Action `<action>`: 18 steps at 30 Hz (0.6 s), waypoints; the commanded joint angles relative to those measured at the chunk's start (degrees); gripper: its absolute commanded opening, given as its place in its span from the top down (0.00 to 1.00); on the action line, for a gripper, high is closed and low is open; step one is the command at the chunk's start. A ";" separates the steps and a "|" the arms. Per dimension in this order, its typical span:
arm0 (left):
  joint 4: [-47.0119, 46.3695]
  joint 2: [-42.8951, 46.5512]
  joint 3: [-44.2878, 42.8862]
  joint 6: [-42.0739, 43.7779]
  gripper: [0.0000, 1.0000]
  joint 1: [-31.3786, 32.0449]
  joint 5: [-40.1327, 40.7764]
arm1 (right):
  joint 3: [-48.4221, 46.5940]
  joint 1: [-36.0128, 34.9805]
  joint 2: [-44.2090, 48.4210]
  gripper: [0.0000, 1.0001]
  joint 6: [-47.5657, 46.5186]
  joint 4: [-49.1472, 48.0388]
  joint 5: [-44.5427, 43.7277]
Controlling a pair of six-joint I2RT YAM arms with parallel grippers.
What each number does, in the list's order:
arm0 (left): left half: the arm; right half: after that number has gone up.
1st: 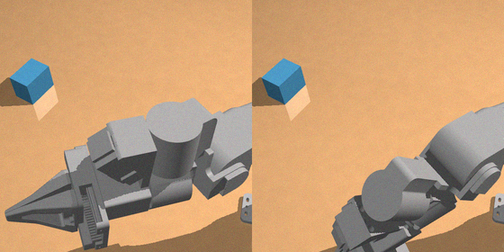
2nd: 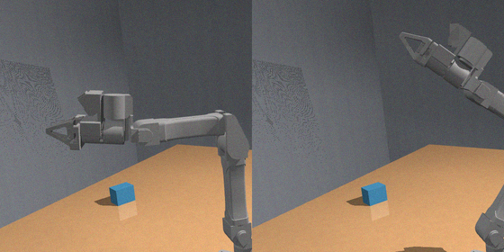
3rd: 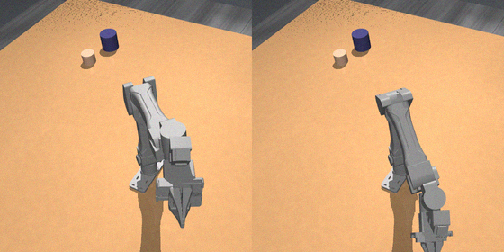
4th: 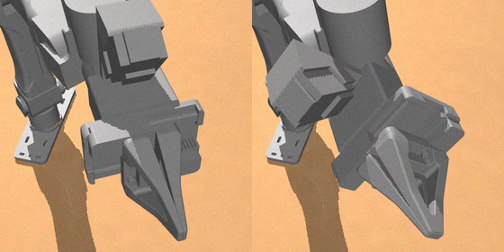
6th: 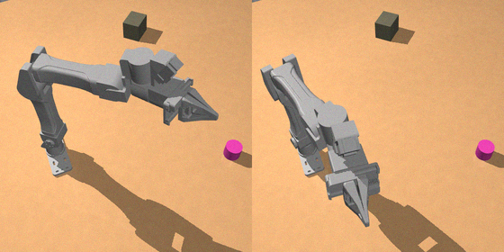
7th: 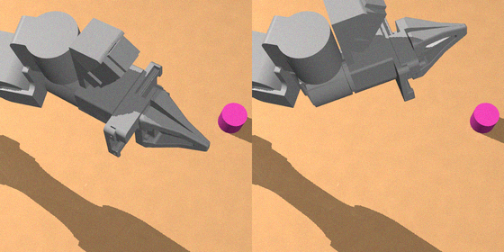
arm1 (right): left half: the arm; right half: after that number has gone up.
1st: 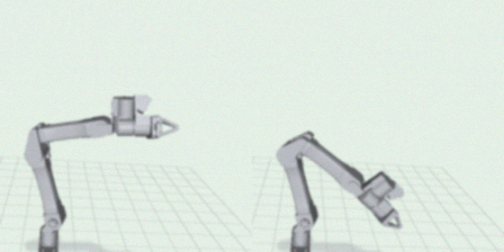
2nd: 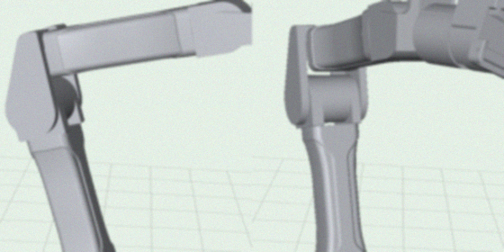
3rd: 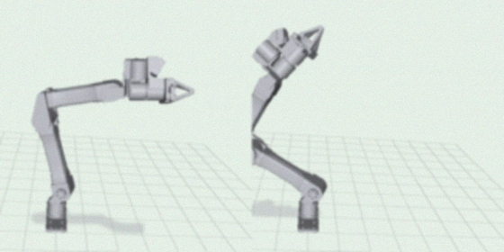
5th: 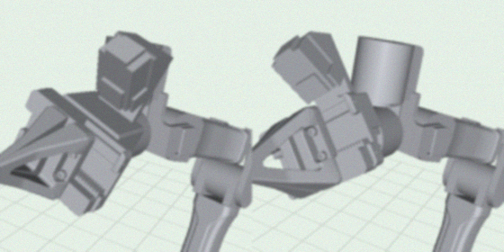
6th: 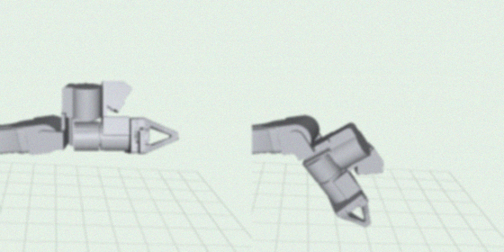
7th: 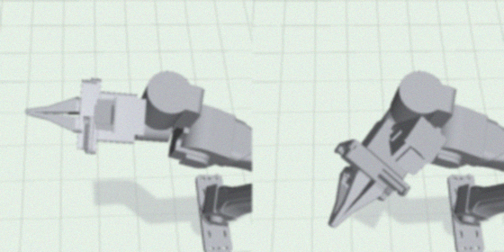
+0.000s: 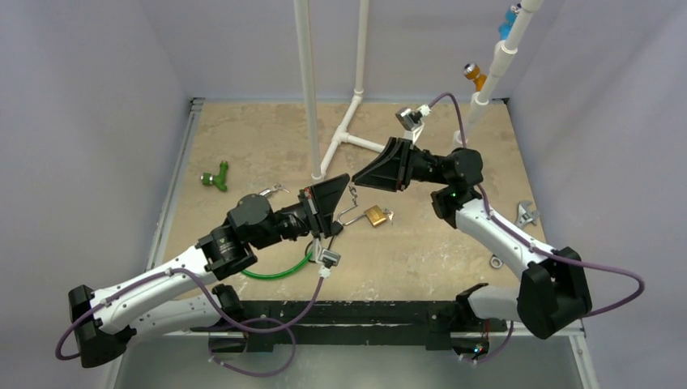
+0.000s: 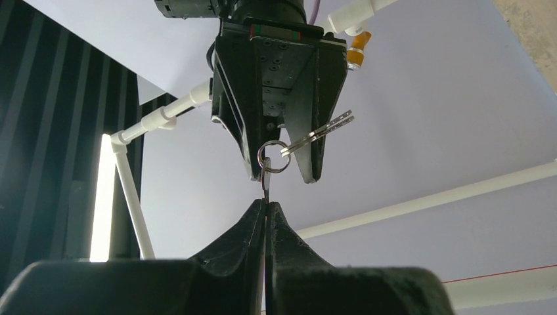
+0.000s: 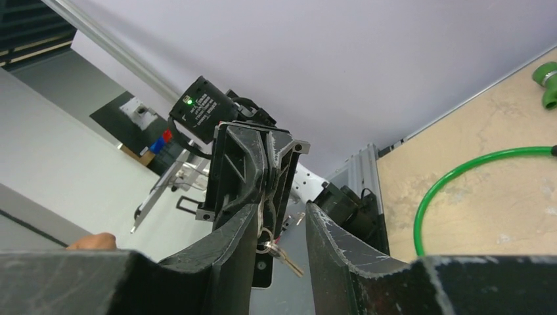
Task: Unlock with the key
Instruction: Pick up the key from the center of the board.
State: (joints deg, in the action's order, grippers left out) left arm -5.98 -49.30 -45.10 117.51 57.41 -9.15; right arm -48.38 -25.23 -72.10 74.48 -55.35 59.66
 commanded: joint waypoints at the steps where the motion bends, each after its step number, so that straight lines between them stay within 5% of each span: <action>1: -3.75 -0.57 -0.48 9.16 1.00 -0.10 0.84 | -1.19 -1.23 -1.93 0.68 5.36 -9.41 0.61; 7: -3.58 -0.71 -0.48 9.36 1.00 -0.09 1.15 | -0.09 -2.01 -6.03 0.78 16.83 -24.40 0.43; 16: -3.16 -0.56 -0.50 9.19 1.00 -0.10 2.00 | 1.50 -3.06 -6.11 0.80 17.24 -24.84 1.31; 18: -3.16 -0.46 -0.45 9.08 1.00 -0.10 1.88 | 1.85 -3.07 -5.77 0.87 16.86 -24.04 1.42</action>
State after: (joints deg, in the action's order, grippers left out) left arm -6.63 -50.13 -45.10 117.51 57.41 -8.08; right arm -47.22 -28.01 -79.44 90.67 -76.58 60.03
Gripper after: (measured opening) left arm 0.005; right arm 0.188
